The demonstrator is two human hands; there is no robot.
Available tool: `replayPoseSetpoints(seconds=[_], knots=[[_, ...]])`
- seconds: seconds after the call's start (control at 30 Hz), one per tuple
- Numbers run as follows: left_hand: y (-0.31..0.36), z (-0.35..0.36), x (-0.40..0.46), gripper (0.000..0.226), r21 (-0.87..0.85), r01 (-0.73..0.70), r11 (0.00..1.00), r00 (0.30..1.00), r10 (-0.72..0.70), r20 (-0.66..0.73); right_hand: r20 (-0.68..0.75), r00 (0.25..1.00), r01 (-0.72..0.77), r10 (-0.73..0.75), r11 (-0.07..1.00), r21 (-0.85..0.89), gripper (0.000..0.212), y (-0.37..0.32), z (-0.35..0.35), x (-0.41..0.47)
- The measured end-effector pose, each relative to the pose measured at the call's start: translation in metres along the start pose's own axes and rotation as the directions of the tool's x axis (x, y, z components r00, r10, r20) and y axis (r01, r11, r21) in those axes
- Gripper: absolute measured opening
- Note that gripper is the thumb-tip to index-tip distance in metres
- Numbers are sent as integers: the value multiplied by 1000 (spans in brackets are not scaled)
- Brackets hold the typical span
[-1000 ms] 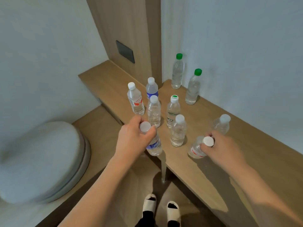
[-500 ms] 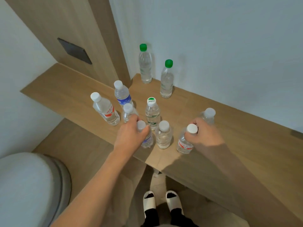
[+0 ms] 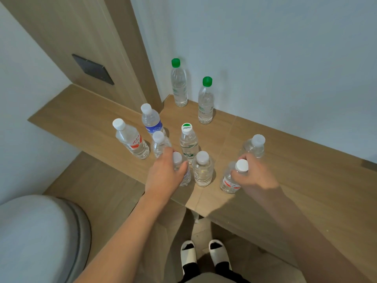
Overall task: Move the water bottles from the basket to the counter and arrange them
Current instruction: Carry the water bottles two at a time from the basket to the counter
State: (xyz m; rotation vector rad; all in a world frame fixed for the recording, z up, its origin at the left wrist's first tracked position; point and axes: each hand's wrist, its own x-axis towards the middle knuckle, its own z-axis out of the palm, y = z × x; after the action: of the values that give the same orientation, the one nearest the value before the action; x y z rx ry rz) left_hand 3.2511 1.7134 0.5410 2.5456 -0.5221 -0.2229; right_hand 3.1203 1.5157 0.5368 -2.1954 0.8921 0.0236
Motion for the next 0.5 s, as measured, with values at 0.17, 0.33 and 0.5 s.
replayPoseSetpoints(seconds=[0.17, 0.33, 0.5], knots=[[-1, -5, -3, 42, 1, 52, 999, 998, -52, 32, 19, 1000, -9, 10, 999, -48, 23, 0, -2, -2], [2, -18, -16, 60, -21, 46, 999, 999, -46, -26, 34, 999, -28, 30, 997, -71, 41, -4, -14, -17], [18, -34, -32, 51, -16, -166, 986, 964, 159, -213, -61, 997, -60, 55, 994, -95, 62, -11, -26, -43]])
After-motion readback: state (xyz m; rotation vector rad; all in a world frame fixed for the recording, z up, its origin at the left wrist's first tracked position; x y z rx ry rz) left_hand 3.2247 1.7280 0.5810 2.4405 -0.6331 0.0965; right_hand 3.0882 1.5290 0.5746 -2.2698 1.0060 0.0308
